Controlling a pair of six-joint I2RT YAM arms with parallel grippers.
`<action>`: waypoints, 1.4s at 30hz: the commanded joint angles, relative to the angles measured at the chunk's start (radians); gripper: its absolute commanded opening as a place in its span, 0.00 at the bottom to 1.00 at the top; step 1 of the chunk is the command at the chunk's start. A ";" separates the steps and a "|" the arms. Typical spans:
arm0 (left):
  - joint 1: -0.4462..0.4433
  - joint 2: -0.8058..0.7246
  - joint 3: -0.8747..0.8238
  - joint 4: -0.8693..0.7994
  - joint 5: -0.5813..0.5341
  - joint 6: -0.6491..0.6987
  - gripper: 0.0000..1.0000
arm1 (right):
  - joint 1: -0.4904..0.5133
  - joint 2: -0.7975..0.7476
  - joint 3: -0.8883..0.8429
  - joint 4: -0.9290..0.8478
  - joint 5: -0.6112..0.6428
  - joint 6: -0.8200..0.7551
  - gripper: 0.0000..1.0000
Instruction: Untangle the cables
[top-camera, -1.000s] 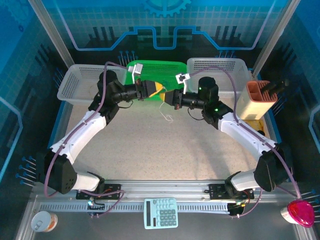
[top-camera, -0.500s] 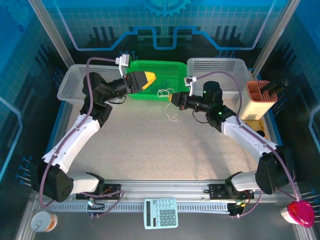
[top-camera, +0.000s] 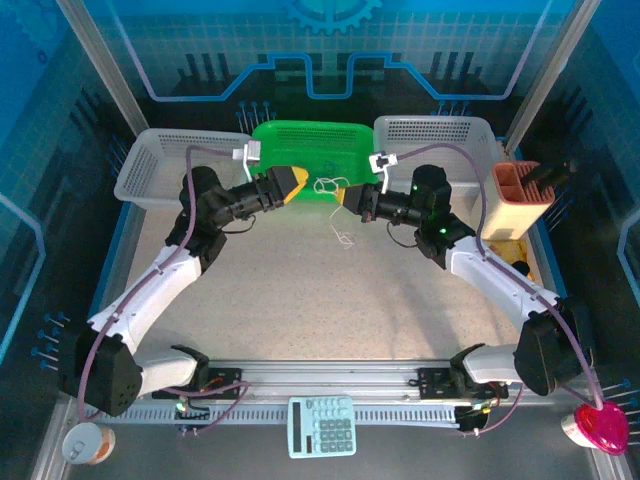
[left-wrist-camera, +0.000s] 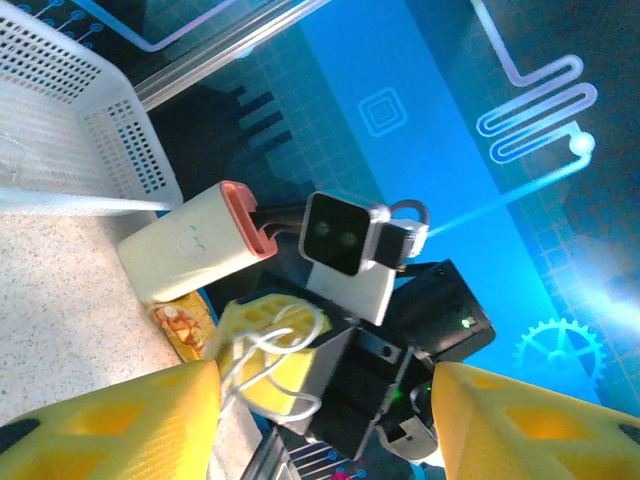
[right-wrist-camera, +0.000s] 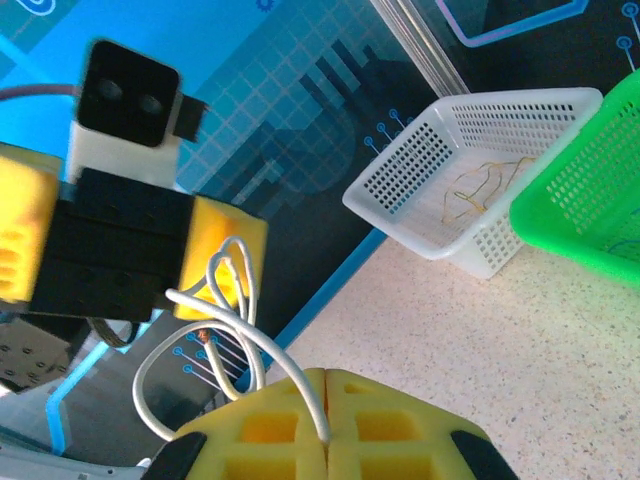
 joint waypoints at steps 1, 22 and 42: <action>0.005 -0.030 -0.041 0.101 -0.024 -0.046 0.59 | -0.002 -0.029 -0.005 0.037 -0.001 0.007 0.00; -0.277 -0.157 0.141 -0.726 -0.556 1.077 0.53 | 0.013 -0.012 0.140 -0.389 0.138 -0.040 0.00; -0.325 -0.092 0.159 -0.699 -0.597 1.200 0.46 | 0.096 0.019 0.186 -0.436 0.136 -0.051 0.00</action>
